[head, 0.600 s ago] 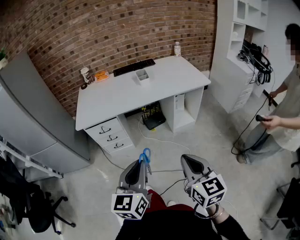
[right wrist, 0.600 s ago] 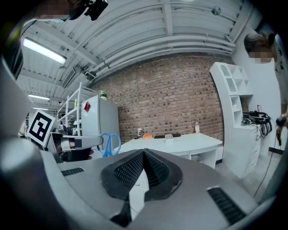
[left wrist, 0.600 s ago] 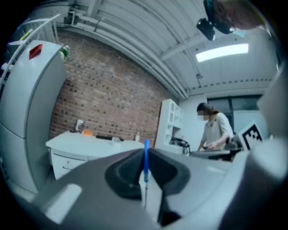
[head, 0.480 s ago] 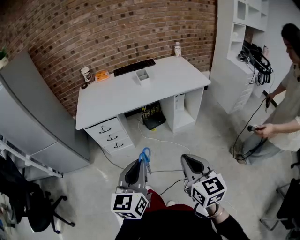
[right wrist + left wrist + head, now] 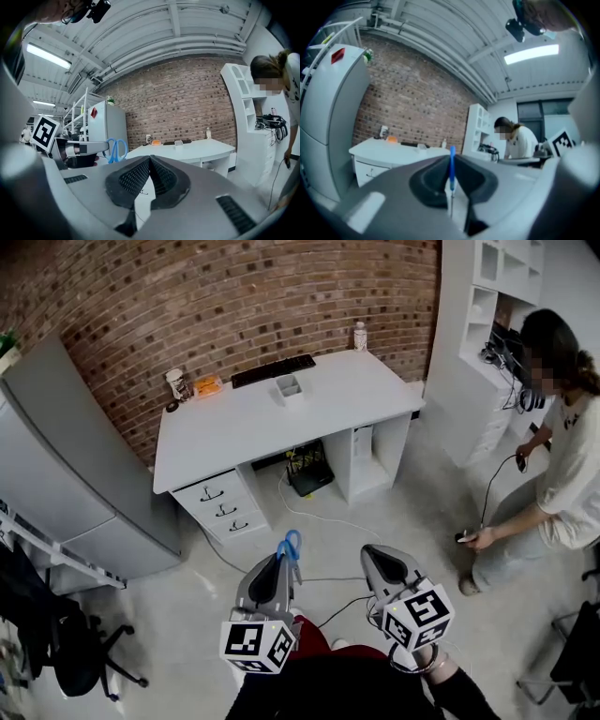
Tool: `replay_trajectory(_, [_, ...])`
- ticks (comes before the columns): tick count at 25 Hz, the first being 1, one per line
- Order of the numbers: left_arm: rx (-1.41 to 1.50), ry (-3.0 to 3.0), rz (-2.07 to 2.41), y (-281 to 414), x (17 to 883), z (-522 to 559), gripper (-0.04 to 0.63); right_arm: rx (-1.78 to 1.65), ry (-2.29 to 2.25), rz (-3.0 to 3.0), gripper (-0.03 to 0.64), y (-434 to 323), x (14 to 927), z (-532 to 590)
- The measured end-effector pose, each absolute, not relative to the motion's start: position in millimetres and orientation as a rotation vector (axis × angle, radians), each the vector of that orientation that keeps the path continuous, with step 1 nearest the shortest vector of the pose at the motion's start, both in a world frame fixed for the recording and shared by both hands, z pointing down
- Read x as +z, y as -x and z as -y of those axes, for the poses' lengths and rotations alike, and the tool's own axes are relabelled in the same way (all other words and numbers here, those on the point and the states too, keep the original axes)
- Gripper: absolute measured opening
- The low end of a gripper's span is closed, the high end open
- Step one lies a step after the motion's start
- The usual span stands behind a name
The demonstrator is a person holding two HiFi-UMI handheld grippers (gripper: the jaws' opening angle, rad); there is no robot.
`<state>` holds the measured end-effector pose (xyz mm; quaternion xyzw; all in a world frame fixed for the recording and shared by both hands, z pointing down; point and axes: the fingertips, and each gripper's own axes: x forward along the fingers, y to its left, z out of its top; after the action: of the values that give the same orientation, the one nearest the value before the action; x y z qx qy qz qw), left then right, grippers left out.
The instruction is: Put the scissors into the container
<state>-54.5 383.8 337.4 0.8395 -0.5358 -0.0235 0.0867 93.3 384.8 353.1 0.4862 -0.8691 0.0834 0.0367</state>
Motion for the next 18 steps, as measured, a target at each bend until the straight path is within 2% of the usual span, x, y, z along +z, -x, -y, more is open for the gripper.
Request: replay_trajectory(18, [-0.061, -2.469, 1.632, 52, 342, -355, 0.029, 0.287, -1.481, 2.685, 0.009, -103, 355, -354])
